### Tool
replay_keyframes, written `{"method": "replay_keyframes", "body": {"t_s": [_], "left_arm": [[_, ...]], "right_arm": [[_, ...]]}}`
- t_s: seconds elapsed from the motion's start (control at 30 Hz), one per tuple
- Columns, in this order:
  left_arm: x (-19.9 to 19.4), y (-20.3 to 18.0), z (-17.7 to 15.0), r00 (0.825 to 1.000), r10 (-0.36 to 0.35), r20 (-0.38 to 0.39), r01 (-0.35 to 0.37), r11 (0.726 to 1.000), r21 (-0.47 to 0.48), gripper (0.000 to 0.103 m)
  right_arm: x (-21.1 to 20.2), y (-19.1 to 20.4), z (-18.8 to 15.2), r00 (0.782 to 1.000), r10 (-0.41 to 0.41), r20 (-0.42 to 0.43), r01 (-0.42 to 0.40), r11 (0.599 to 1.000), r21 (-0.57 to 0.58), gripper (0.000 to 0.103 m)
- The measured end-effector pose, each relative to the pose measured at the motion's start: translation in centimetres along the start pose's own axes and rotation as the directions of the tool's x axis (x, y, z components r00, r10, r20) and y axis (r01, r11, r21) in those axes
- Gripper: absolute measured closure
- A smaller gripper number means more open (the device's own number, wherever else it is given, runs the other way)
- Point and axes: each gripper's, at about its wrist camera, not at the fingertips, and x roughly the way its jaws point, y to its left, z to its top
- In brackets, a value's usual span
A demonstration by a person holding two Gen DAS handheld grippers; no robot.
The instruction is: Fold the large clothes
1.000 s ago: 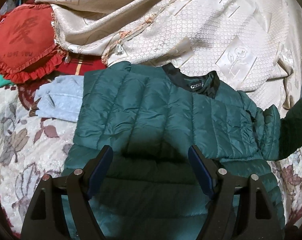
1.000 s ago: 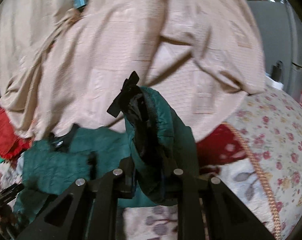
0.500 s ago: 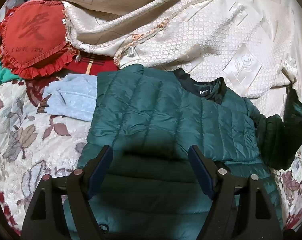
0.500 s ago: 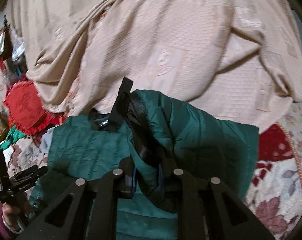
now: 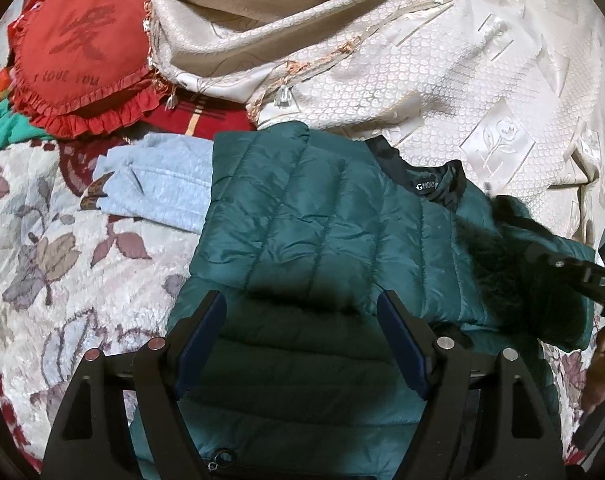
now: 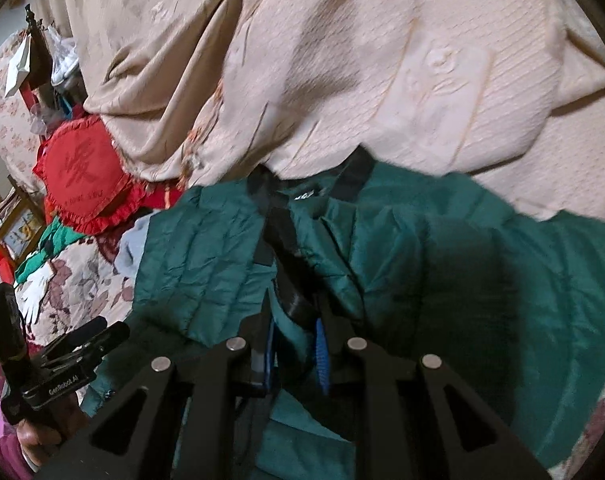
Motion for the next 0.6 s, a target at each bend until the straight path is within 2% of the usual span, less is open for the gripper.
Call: {"method": "replay_keyframes", "body": {"t_s": [0.23, 0.33, 0.37, 0.4, 0.43, 0.47, 0.5, 0.6], "left_arm": [[0.7, 0.8, -0.1, 0.999, -0.042, -0.025, 0.040, 0.998, -0.057, 0.042], [0.8, 1.2, 0.1, 0.995, -0.091, -0.034, 0.087, 0.991, -0.100, 0.042], [0.8, 1.2, 0.1, 0.994, -0.106, -0.035, 0.102, 0.989, -0.107, 0.042], [0.7, 1.2, 0.2, 0.992, -0.118, -0.035, 0.114, 0.987, -0.110, 0.042], [0.7, 1.1, 0.3, 0.991, -0.126, -0.033, 0.121, 0.986, -0.110, 0.042], [0.6, 0.9, 0.5, 0.990, -0.134, -0.031, 0.130, 0.986, -0.107, 0.042], [0.5, 0.7, 0.6, 0.989, -0.142, -0.030, 0.138, 0.985, -0.106, 0.042], [0.2, -0.1, 1.1, 0.983, -0.180, -0.023, 0.176, 0.978, -0.113, 0.042]], "right_arm": [[5.7, 1.4, -0.6, 0.993, 0.079, -0.086, -0.076, 0.997, 0.032, 0.086], [8.3, 1.2, -1.7, 0.987, 0.086, -0.137, -0.078, 0.995, 0.059, 0.083], [8.8, 1.1, -2.0, 0.985, 0.095, -0.144, -0.085, 0.994, 0.069, 0.076], [8.9, 1.1, -2.2, 0.984, 0.100, -0.144, -0.091, 0.993, 0.070, 0.062], [8.6, 1.4, -2.3, 0.983, 0.117, -0.141, -0.109, 0.992, 0.064, 0.053], [8.2, 1.6, -2.3, 0.982, 0.126, -0.140, -0.118, 0.991, 0.060, 0.033], [7.5, 1.9, -2.3, 0.982, 0.129, -0.140, -0.123, 0.991, 0.053, 0.023], [5.0, 2.5, -2.4, 0.986, 0.117, -0.120, -0.116, 0.993, 0.016, 0.023]]}}
